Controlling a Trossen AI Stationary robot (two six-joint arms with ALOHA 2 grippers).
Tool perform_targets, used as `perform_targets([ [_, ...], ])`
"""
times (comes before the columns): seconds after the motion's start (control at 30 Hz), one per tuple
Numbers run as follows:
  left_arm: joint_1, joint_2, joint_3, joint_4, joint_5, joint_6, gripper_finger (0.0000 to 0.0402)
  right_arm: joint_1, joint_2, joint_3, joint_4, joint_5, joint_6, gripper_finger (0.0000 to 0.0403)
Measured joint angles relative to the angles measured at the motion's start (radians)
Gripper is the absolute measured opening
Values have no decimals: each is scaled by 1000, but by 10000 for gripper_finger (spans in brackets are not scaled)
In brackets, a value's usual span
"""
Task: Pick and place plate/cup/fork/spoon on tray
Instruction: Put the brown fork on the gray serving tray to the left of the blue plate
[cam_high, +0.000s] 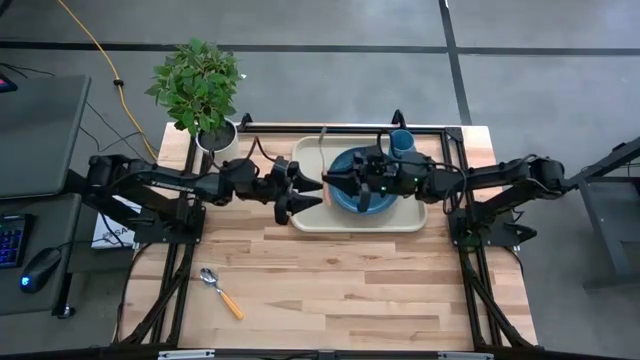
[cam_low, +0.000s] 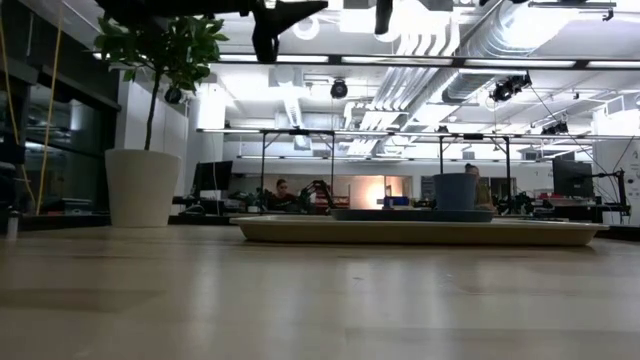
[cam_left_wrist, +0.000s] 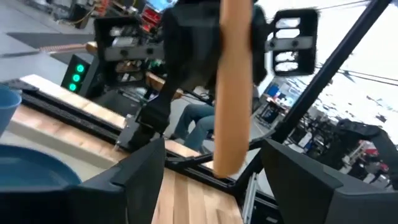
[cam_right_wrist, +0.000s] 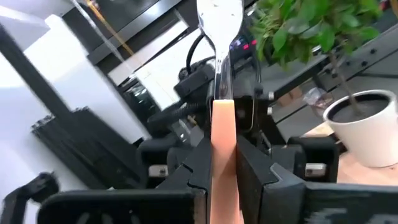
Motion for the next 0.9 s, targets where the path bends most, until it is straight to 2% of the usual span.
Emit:
perform_targets([
  [0.13, -12, 32, 5, 12, -2, -16, 250, 2, 20, 0, 7, 63, -30, 26],
  [0.37, -38, 120, 94, 11, -46, -16, 250, 2, 61, 0, 37, 53, -9, 26],
  [0.47, -27, 133, 106, -4, -43, -16, 236, 7, 60, 0, 42, 53, -26, 26],
  [0.63, 0, 126, 105, -40, 4, -16, 167, 7, 59, 0, 26, 53, -39, 26],
  [0.83, 25, 122, 106, -36, 44, -16, 38, 7, 59, 0, -11, 52, -34, 26],
  [0.9, 30, 122, 106, -37, 42, -16, 35, 6, 59, 0, -12, 51, -34, 26],
])
